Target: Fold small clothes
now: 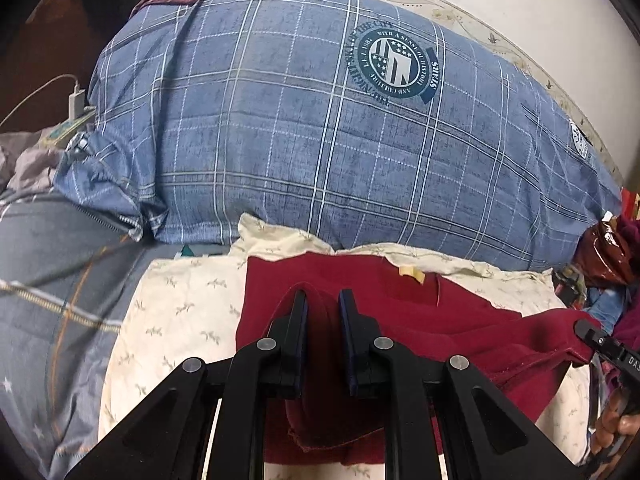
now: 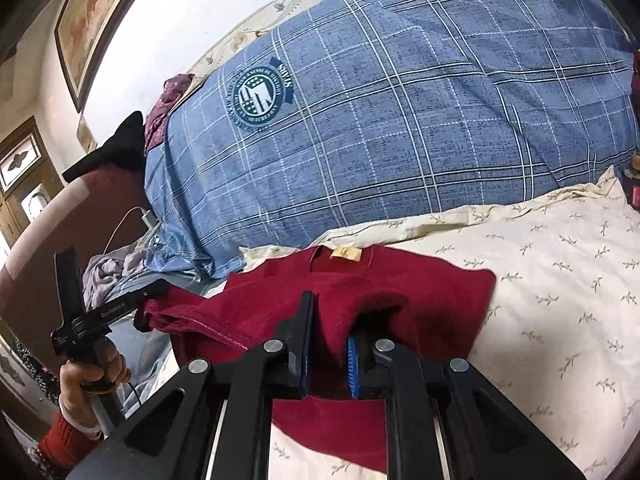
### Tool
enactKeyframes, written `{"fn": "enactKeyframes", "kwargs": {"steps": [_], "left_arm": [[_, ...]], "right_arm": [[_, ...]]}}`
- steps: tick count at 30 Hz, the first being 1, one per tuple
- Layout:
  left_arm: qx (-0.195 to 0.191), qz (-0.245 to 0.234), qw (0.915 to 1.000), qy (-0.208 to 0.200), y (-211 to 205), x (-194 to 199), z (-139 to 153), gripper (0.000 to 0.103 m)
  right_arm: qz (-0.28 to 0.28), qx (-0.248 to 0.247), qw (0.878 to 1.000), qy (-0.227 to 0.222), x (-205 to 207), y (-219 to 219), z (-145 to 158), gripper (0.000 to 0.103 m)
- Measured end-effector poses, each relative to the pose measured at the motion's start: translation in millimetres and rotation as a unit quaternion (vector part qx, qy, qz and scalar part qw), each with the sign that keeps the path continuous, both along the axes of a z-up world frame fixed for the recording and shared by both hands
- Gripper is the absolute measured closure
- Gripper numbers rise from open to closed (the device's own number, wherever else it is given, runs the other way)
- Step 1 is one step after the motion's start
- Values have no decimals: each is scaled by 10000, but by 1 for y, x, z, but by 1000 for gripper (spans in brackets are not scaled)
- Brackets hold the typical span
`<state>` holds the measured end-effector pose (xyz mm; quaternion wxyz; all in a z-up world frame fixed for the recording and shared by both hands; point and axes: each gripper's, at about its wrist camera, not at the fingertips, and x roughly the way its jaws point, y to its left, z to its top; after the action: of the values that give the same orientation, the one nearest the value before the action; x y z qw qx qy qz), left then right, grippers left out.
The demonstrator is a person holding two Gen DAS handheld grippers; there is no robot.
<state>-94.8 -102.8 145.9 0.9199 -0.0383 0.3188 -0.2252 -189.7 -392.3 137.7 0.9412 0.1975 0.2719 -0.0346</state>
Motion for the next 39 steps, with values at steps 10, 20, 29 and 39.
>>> {"fn": "enactKeyframes", "kwargs": {"steps": [10, 20, 29, 39], "left_arm": [[189, 31, 9998, -28, -25, 31, -1, 89], [409, 182, 9989, 146, -57, 86, -21, 89], [665, 346, 9951, 648, -80, 141, -72, 87], [50, 618, 9936, 942, -59, 177, -79, 44]], "right_arm": [[-148, -29, 9998, 132, 28, -18, -9, 90], [-332, 66, 9987, 377, 68, -44, -34, 90], [-447, 374, 9950, 815, 114, -74, -80, 90], [-565, 550, 9952, 574, 89, -85, -64, 53]]}}
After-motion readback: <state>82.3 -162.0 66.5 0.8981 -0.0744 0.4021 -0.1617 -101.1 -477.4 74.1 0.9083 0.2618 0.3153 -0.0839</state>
